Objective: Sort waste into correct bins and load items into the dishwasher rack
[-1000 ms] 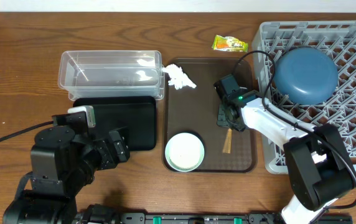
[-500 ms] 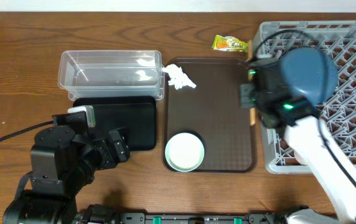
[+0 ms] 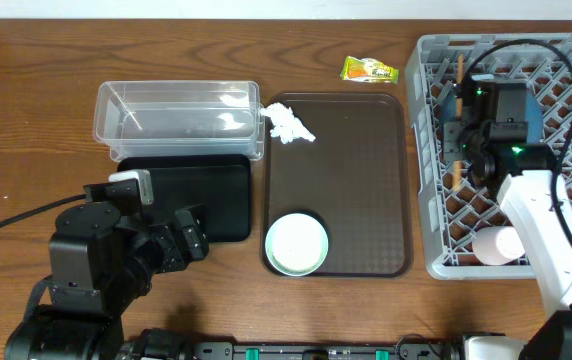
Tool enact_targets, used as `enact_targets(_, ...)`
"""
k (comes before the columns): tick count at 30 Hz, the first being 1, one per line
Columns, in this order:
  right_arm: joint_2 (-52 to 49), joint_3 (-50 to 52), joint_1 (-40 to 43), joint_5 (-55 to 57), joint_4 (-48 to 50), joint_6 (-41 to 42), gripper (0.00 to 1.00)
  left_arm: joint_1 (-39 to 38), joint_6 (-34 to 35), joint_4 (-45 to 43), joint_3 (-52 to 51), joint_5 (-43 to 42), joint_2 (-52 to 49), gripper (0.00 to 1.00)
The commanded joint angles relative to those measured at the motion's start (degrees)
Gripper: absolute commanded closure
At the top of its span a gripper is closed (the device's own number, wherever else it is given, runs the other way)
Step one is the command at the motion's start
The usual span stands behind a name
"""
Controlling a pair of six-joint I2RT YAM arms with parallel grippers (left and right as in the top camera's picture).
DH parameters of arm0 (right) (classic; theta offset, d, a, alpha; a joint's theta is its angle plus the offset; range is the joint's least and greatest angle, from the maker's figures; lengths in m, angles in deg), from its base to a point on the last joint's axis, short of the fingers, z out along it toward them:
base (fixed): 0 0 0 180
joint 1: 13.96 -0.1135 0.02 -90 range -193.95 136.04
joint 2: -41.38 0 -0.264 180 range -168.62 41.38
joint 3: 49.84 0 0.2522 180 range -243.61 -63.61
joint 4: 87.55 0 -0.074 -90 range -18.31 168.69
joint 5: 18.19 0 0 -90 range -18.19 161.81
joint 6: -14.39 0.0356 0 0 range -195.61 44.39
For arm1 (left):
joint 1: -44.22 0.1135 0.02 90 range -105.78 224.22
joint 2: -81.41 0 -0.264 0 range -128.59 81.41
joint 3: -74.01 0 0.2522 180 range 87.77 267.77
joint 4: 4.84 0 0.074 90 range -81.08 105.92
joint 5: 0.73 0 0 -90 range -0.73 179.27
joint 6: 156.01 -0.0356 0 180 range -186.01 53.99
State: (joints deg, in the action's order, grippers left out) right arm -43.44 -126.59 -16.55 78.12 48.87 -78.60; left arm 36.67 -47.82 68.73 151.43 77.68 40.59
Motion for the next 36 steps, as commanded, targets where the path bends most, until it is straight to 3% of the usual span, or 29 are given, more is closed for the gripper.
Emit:
enact_targets(1, 1.3, -0.2, -1.5, -2.3, 0.2, -1.4, 0.56, 0.1, -0.1, 0.0, 0.4, 0.7, 0.0, 0.09)
enact_targets(7, 7.3, -0.2, -3.3, -2.7, 0.1, 0.0, 0.47, 0.1, -0.1, 0.0, 0.4, 0.7, 0.0, 0.09)
enact_targets(15, 20.1, -0.2, -5.9, -18.3, -0.7, 0.2, 0.39, 0.1, -0.1, 0.0, 0.4, 0.7, 0.0, 0.09)
enact_targets(16, 21.6, -0.2, -6.1, -19.3, -1.2, 0.2, 0.32, 0.1, -0.1, 0.0, 0.4, 0.7, 0.0, 0.09)
enact_targets(17, 23.1, -0.2, -6.4, -20.2, -1.8, 0.2, 0.10, 0.1, -0.1, 0.0, 0.4, 0.7, 0.0, 0.09)
enact_targets(18, 24.4, -0.2, -6.7, -20.5, -2.6, 0.2, 0.01, 0.1, -0.1, 0.0, 0.4, 0.7, 0.0, 0.09)
enact_targets(25, 30.5, -0.2, -7.0, -23.9, -9.1, 1.5, 0.01, 0.1, -0.1, 0.0, 0.4, 0.7, 0.0, 0.09)
enact_targets(32, 31.7, -0.2, -7.0, -36.7, -18.4, 8.6, 0.01, 0.1, -0.1, 0.0, 0.4, 0.7, 0.0, 0.09)
enact_targets(36, 32.0, -0.2, -6.3, -33.5, -23.8, 8.0, 0.01, 0.1, -0.1, 0.0, 0.4, 0.7, 0.0, 0.08)
